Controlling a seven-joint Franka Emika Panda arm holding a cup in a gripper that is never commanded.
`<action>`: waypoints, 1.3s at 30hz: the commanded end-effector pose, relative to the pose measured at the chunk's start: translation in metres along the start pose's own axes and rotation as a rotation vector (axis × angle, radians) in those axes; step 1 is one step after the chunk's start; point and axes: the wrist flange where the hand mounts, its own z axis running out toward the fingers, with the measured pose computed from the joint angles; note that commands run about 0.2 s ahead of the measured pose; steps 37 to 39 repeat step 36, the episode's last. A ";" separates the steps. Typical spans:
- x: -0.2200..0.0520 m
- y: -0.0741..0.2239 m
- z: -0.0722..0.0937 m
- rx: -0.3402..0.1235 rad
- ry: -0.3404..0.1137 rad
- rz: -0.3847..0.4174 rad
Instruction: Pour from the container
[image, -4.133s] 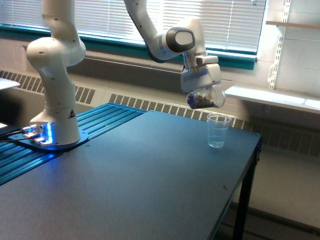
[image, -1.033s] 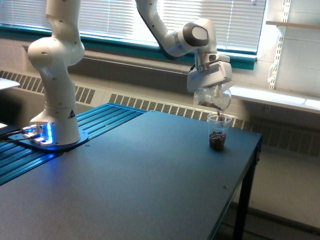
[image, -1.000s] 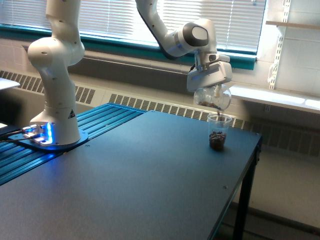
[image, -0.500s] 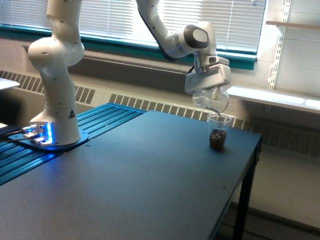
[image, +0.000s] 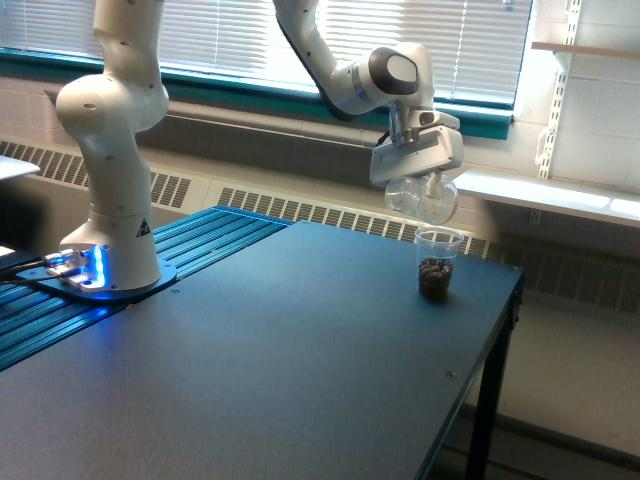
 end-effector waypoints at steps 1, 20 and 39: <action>0.001 -0.005 -0.004 -0.001 0.008 -0.025; -0.003 0.003 -0.003 0.053 0.023 0.012; -0.011 0.012 -0.004 0.098 0.061 0.055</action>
